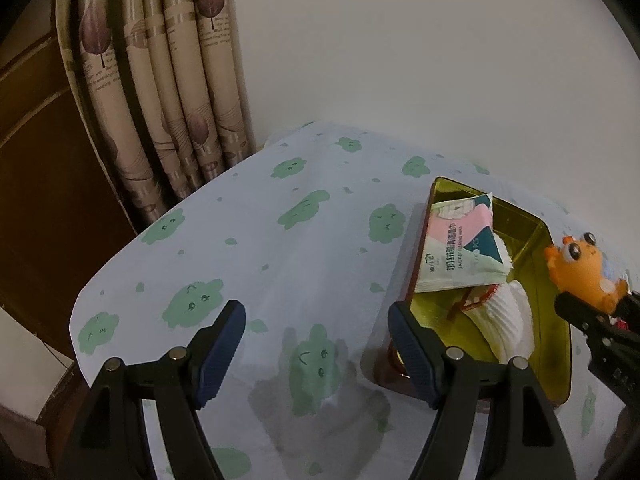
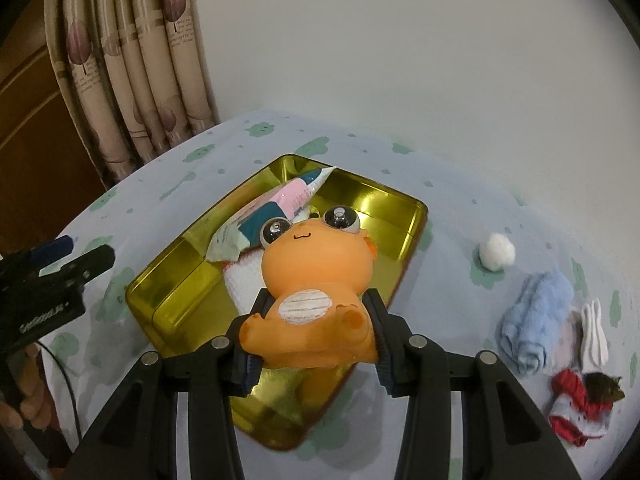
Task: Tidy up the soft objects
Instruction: 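Carry the orange plush toy with the right gripper over the tin, then lower the orange toy into the tin and open the right gripper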
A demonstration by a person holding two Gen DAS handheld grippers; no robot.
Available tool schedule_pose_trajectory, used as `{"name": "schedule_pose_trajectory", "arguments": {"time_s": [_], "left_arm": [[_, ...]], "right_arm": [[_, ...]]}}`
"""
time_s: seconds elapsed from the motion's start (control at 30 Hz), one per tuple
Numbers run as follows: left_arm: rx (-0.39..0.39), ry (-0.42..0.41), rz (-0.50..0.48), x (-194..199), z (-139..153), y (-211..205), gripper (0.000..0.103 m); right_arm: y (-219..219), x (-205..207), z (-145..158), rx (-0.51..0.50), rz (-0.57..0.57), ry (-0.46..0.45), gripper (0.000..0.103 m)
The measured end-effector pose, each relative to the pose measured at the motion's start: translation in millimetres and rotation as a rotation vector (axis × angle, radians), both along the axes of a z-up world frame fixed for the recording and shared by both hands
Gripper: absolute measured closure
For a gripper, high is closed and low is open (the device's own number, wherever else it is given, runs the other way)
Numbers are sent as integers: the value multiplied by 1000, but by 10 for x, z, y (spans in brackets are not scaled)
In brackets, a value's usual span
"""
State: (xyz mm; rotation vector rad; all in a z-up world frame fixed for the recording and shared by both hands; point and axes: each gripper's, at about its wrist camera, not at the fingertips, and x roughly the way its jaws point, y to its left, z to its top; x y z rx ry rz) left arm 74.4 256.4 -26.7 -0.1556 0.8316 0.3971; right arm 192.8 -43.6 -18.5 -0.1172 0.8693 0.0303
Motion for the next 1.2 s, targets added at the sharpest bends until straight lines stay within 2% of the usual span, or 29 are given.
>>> {"name": "schedule_pose_trajectory", "arguments": {"time_s": [0.23,0.5,0.77,1.07,1.2], "left_arm": [[0,6,3,7,-14,3,27],[-10,10,17,12,-25,39,27],[-16,15,24,24,-44,65,27],[-26,15,26,35,-61,79,27],[-22,13,25,37,-62,76,27]], "right_arm": [[53,286,6,-63,-10,-5,61],[33,556,-205,-106,-46,47,60],[-54,729,-353,-99,-89,73,60],[-78,706,-376,-92,-97,76,56],[-100,684,-342,-69,-105,60,42]]}}
